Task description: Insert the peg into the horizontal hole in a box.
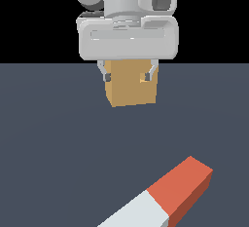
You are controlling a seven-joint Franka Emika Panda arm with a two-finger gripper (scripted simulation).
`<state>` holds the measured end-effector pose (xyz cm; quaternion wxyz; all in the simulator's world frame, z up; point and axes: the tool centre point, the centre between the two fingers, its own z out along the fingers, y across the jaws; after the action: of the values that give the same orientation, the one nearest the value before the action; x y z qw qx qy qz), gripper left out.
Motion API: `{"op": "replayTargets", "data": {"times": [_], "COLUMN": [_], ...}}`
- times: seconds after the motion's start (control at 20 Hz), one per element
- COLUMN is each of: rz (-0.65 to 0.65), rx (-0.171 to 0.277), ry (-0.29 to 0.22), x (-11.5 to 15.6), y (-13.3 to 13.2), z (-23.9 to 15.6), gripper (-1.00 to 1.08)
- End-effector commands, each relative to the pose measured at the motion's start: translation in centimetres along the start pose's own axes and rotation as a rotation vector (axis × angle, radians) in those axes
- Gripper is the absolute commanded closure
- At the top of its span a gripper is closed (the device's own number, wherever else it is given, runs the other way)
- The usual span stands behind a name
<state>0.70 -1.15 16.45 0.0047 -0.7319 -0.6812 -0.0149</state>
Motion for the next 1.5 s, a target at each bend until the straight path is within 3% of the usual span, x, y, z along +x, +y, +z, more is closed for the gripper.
{"op": "replayTargets", "data": {"times": [0.0,0.3,0.6,1.0,1.45], "rz": [0.0,0.04,0.166,0.474,0.787], "rx": [0.0,0.0,0.0,-0.001,-0.001], "ry": [0.0,-0.002,-0.007,-0.02,-0.03], "x": [0.0,-0.9,-3.8,-11.3,-18.9], "y": [0.0,0.5,1.6,2.9,1.6], "z": [0.0,0.4,1.7,4.9,7.9], "gripper": [-0.92,-0.92,-0.92,-0.92,-0.92]}}
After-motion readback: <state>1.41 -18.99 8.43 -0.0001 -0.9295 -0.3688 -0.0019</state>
